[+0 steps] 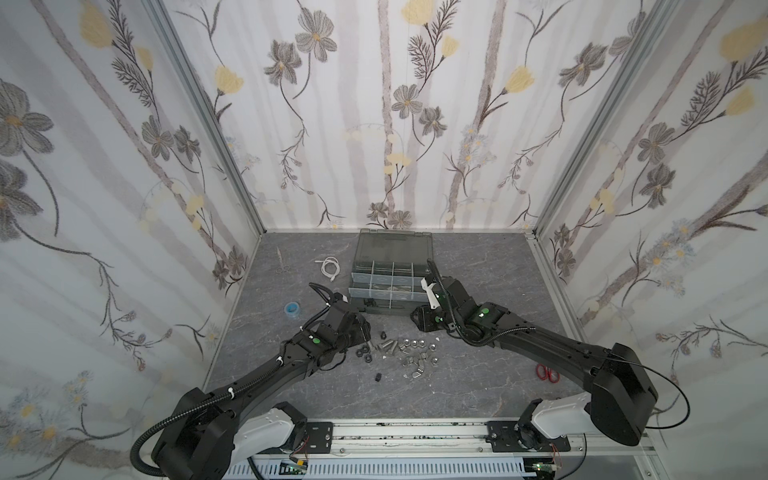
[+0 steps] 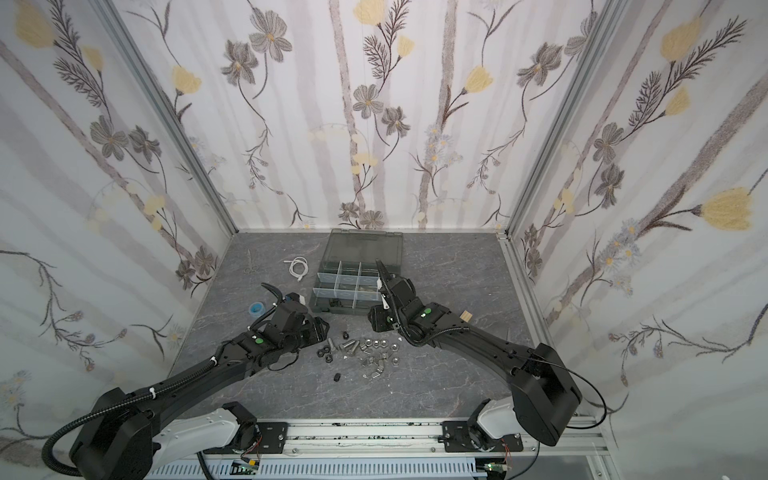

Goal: Sort the screws and nuts into containers
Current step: 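Return the right gripper toward the pile while the left gripper lowers, then close the left gripper on a small black bolt in the pile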

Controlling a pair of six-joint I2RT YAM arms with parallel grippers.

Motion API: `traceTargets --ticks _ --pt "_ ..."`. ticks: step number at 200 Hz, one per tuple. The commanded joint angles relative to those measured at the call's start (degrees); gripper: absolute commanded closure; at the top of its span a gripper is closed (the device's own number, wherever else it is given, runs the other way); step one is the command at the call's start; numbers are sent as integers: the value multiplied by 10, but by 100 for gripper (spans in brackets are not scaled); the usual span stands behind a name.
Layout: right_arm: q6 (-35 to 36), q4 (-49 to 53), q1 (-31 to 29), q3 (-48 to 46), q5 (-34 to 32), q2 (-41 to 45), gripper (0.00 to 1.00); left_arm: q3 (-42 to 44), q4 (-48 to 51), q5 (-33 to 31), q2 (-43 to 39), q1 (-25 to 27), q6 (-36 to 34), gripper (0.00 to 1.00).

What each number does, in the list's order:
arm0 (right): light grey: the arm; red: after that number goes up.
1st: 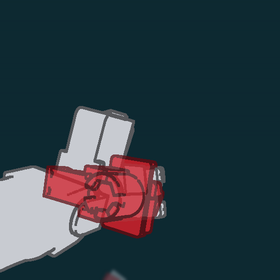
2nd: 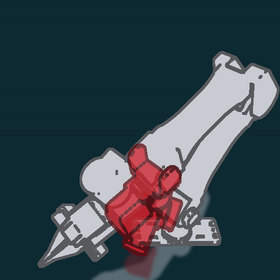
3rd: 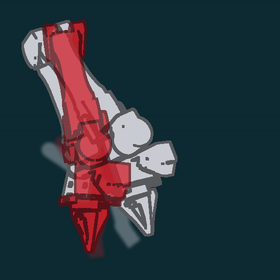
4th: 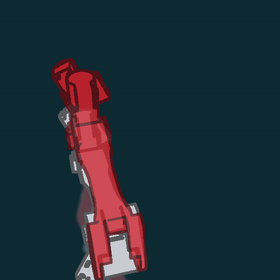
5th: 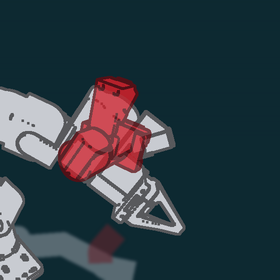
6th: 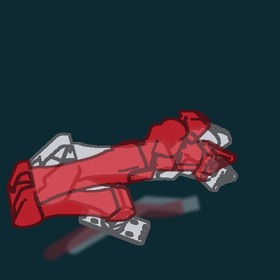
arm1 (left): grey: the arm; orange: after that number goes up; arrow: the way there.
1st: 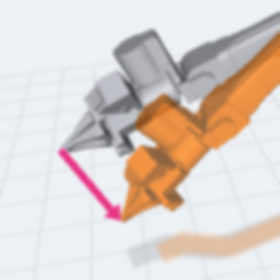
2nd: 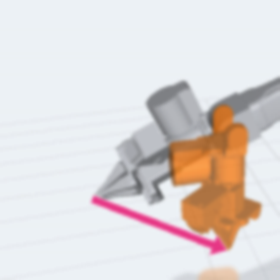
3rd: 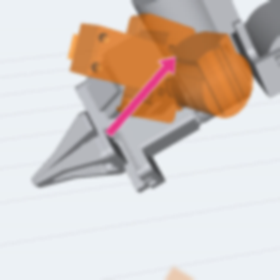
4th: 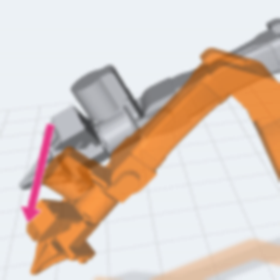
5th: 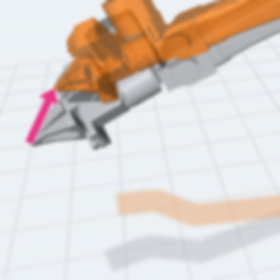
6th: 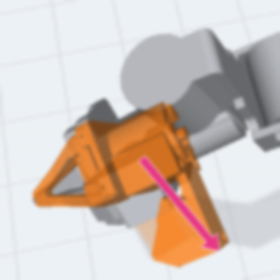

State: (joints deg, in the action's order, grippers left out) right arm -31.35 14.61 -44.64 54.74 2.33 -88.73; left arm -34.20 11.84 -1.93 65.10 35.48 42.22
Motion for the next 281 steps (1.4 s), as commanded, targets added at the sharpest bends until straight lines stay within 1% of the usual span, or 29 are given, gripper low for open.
traceTargets --ticks 1,46,71,81,91,116,148,199,239,281 --pt "-17 -28 2 -13 -19 16 51 -14 -10 -23 9 13 -16 37" --pt "-25 -22 10 -45 -32 47 51 -40 4 -42 41 53 -44 40" --pt "-35 -16 13 -58 -35 57 51 -68 29 -73 66 81 -63 40" --pt "-38 -13 13 -60 -34 62 51 -74 33 -80 68 87 -72 40" --pt "-40 -7 13 -62 -36 67 51 -79 36 -86 87 94 -76 40" --pt "-50 -1 13 -72 -51 88 50 -83 40 -87 102 104 -83 40" --pt "-63 -7 13 -93 -62 107 50 -92 41 -85 128 107 -91 42" --pt "-71 -12 13 -102 -60 106 50 -131 41 -72 192 110 -103 47" --pt "-71 -14 13 -101 -59 102 50 -145 41 -75 223 110 -104 50" --pt "-71 -14 13 -100 -59 96 50 -155 40 -79 255 111 -106 58"
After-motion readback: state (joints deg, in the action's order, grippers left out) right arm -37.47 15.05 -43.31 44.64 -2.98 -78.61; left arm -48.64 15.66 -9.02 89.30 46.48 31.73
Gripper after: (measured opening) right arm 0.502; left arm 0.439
